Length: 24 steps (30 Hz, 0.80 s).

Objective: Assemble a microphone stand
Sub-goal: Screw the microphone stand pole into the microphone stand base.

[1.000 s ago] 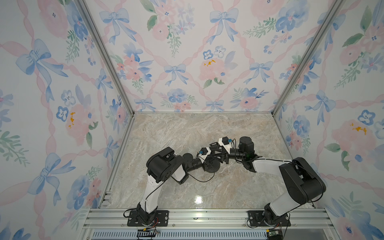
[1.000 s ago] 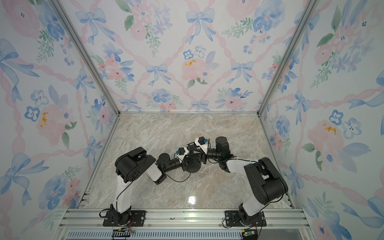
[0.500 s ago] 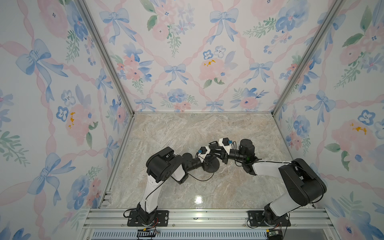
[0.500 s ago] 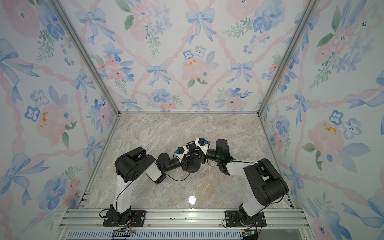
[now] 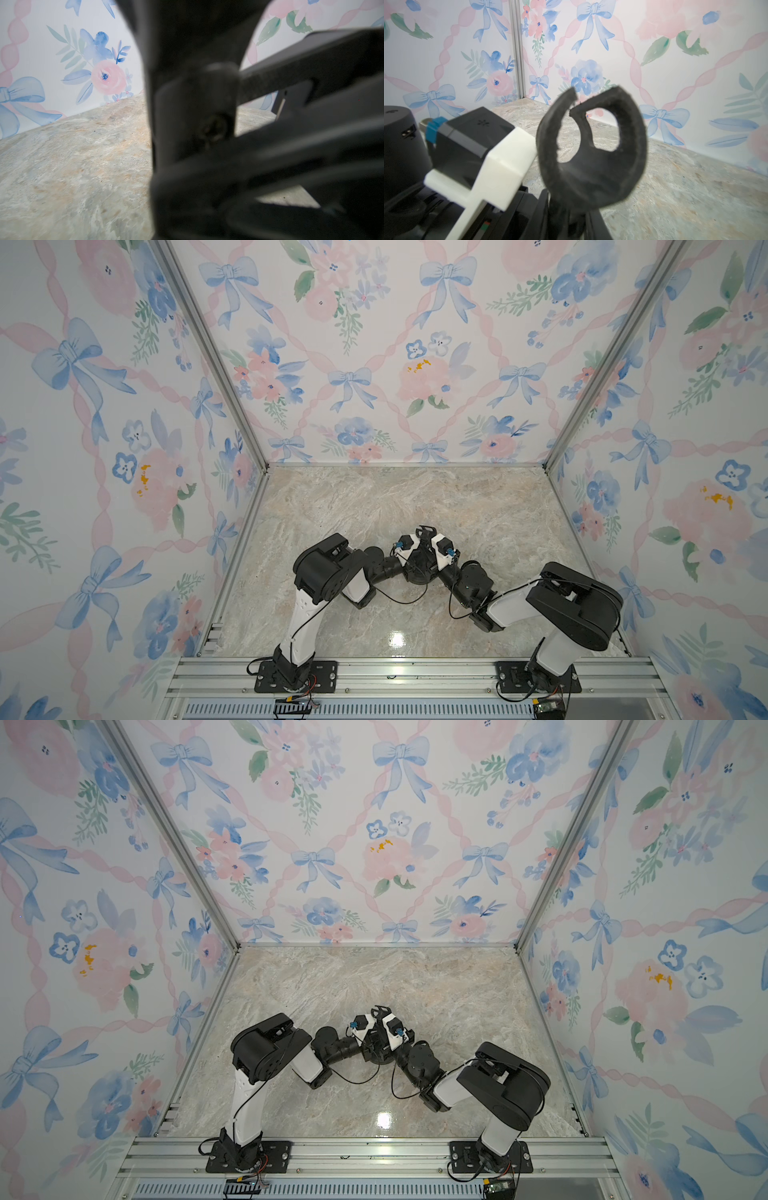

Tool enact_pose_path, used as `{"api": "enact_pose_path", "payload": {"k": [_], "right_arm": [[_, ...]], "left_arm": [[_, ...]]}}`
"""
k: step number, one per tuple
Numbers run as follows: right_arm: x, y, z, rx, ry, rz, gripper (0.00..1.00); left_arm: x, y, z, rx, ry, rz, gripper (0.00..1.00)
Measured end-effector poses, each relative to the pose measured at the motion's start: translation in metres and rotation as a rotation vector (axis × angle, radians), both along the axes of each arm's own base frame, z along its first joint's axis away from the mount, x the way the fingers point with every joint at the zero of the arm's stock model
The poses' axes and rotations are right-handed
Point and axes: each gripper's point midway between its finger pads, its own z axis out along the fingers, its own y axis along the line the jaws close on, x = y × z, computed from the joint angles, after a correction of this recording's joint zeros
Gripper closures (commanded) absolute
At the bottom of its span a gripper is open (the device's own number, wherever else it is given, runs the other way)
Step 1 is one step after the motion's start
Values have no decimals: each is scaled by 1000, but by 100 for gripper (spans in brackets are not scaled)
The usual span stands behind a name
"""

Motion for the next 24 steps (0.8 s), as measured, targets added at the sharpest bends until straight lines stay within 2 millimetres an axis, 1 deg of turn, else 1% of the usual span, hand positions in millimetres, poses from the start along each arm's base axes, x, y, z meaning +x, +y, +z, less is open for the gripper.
{"api": "enact_pose_path", "payload": {"k": [3,6,8,12,13,14,16,18,20,24], "right_arm": [[-2,-1,0,5,-4,-45,100],[-4,-3,0,11,-10,-52,77],[-6,-4,0,5,-15,-37,64],[-15,-9,-4,-57,3,103,45],[-15,-10,-6,-73,17,140,42],[-16,-12,-5,-94,30,183,40],[-16,-15,-1,-128,51,260,39],[-16,-16,8,-146,61,336,38],[-14,-18,16,-163,70,395,38],[-8,-18,20,-200,115,499,40]], "left_arm": [[-2,-1,0,0,0,-6,88],[-3,-2,0,1,-2,-15,92],[-6,-3,0,2,-3,-28,93],[-10,-6,0,0,5,-40,94],[-9,-6,-1,0,6,-40,94],[-9,-6,0,-1,8,-38,94],[-9,-6,0,-2,9,-37,94],[-9,-6,0,-2,9,-38,94],[-9,-6,0,-2,9,-38,94],[-9,-6,0,-2,9,-38,94]]}}
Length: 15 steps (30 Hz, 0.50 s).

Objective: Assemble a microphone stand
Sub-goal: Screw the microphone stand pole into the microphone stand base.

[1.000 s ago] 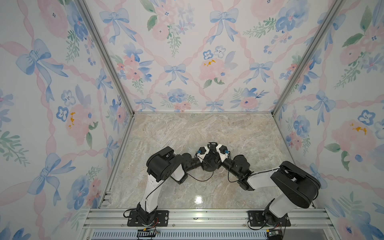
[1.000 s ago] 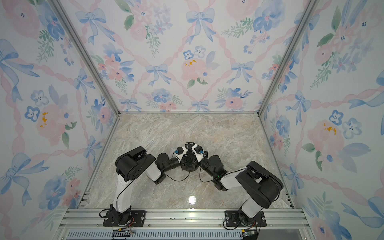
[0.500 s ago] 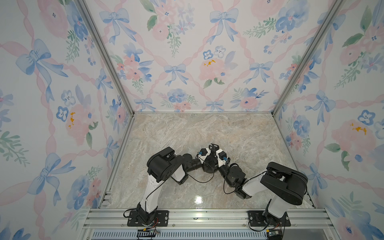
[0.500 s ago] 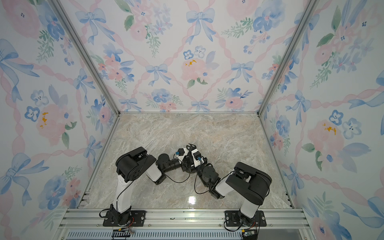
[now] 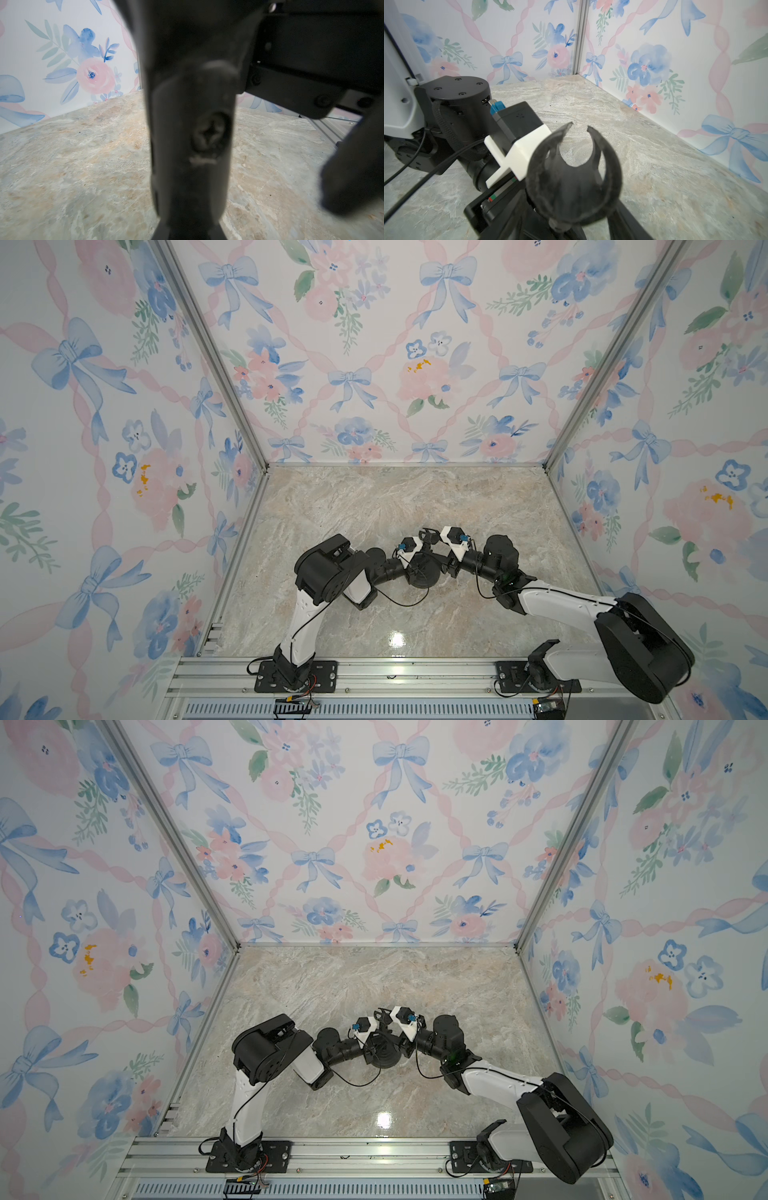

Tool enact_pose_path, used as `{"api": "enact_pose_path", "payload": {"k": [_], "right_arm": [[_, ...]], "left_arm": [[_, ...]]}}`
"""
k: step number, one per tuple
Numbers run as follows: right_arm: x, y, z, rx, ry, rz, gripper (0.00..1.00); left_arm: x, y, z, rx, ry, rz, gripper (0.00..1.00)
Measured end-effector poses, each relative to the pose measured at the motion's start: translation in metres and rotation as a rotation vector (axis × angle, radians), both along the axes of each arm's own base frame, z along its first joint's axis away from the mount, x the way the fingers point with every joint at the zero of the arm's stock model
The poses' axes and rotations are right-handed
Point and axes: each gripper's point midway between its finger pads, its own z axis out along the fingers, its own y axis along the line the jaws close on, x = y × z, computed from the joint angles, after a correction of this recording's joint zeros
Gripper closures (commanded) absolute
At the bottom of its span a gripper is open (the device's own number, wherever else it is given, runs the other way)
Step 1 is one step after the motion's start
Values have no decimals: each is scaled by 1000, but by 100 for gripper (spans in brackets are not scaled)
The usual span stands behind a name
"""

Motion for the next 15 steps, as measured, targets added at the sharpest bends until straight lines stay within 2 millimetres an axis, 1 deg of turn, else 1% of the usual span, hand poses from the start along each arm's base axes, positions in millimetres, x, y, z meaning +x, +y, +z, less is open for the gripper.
{"api": "enact_pose_path", "payload": {"k": [2,5,7,9,10,12,15], "right_arm": [[1,2,-1,-8,29,47,45],[4,5,-8,-15,73,105,58],[5,6,-15,-16,107,136,70],[5,9,-19,-11,138,166,85],[6,10,-18,-7,141,174,88],[7,11,-18,1,151,179,100],[11,11,-16,18,150,156,100]], "left_arm": [[0,0,0,0,0,0,94],[0,0,0,0,0,0,93],[0,0,0,0,0,-1,93],[0,0,0,0,1,0,92],[0,0,0,-2,3,0,91],[2,2,0,-4,8,7,87],[6,4,0,-9,20,26,82]]}}
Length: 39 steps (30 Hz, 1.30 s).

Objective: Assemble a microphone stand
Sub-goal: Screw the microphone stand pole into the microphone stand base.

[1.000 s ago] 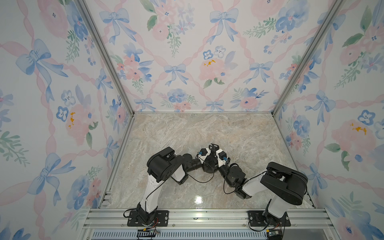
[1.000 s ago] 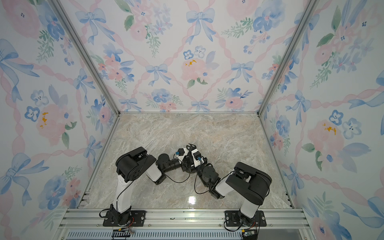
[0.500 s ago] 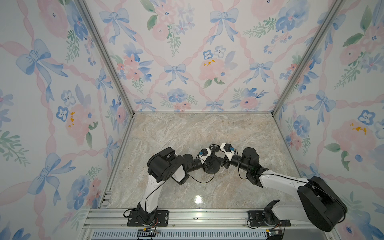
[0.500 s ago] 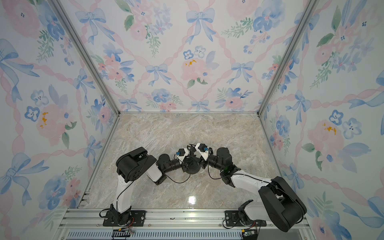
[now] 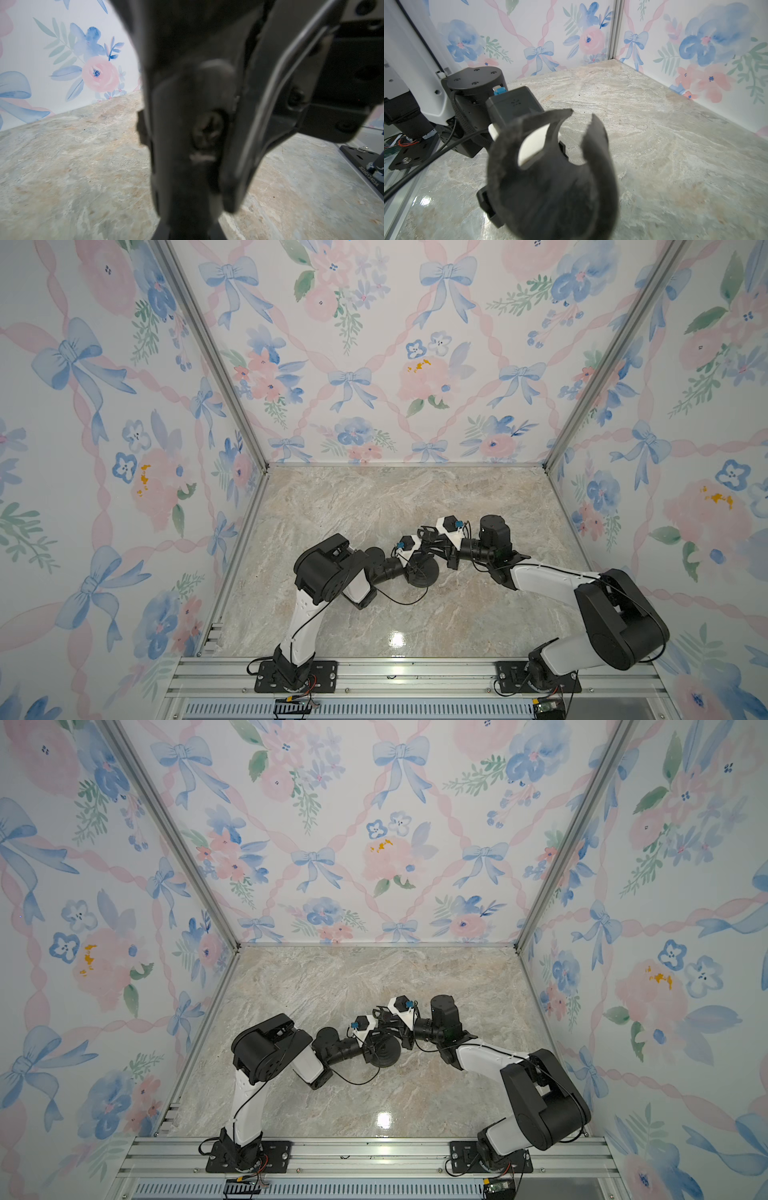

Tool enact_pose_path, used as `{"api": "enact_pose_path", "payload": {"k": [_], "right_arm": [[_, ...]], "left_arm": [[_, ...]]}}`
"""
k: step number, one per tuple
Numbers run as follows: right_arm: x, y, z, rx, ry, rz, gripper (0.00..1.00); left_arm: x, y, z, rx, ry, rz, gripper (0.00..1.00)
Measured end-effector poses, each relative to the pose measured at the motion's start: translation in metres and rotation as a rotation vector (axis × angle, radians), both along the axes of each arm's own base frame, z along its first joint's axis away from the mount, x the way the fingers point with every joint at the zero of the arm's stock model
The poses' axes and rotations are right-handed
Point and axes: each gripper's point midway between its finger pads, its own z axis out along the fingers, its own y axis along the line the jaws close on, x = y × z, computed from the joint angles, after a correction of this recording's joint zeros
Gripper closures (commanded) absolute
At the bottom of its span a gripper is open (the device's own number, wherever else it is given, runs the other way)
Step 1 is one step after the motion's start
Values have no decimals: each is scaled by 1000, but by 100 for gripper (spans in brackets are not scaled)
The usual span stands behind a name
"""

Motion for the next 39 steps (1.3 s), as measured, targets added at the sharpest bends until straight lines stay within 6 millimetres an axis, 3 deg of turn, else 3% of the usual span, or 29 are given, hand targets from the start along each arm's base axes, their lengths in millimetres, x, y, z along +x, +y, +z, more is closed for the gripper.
{"api": "enact_pose_path", "payload": {"k": [7,17,23,26,28,33,39], "right_arm": [[1,7,-1,1,-60,-143,100],[-6,12,1,4,-158,-557,100],[-6,13,1,30,-182,-674,99],[-9,11,1,54,-192,-677,82],[-12,9,1,68,-194,-658,76],[-19,1,5,57,-173,-493,49],[-20,-18,16,31,-130,-289,43]], "left_arm": [[5,3,0,-2,4,25,77],[9,7,1,-7,0,44,74],[6,5,2,-8,-8,31,86],[4,4,2,-5,-15,22,90],[1,2,2,-2,-21,9,92],[-4,-1,2,-1,-20,-11,98],[-4,-2,2,0,-20,-16,98]]}}
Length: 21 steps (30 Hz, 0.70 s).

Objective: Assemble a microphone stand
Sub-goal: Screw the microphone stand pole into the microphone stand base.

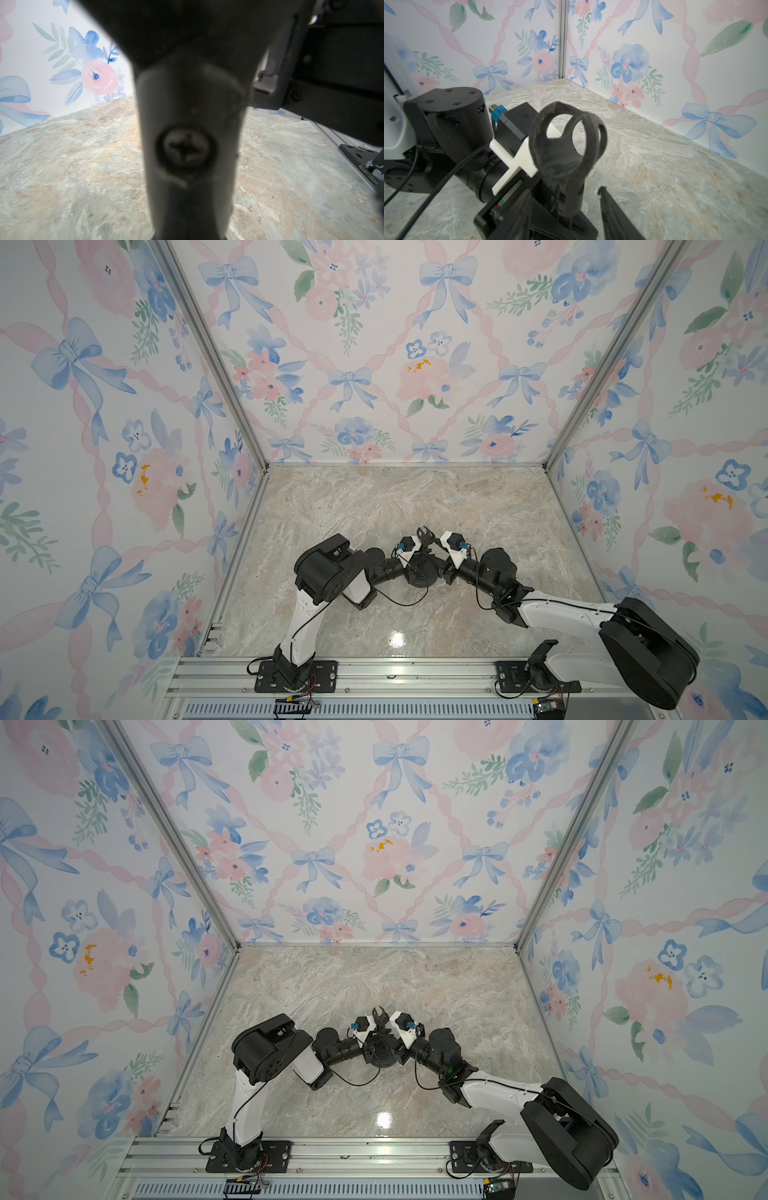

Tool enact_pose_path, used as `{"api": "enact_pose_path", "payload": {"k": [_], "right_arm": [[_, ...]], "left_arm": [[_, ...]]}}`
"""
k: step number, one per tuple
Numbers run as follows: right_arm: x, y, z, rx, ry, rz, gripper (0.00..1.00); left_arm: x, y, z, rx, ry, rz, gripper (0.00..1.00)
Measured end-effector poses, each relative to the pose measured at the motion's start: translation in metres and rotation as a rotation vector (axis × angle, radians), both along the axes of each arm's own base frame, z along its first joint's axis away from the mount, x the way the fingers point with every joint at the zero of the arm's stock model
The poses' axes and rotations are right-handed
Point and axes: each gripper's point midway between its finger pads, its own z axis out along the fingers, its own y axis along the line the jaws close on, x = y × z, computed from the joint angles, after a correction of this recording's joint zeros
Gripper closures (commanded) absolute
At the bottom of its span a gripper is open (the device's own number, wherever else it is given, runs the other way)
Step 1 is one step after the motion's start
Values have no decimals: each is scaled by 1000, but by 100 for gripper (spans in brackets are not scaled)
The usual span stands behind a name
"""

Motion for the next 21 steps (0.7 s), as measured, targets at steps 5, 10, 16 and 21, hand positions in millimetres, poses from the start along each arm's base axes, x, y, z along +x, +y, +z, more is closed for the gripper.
{"api": "enact_pose_path", "payload": {"k": [5,10,16,21], "right_arm": [[9,-8,-1,-29,65,121,41],[5,13,-10,-32,155,323,46],[13,28,-13,-18,165,438,95],[18,28,-13,10,144,424,100]], "left_arm": [[-2,-1,0,2,-4,-10,97],[-4,-2,0,7,-13,-25,97],[-5,-2,-2,4,5,-30,97],[0,1,-3,1,26,-6,91]]}}
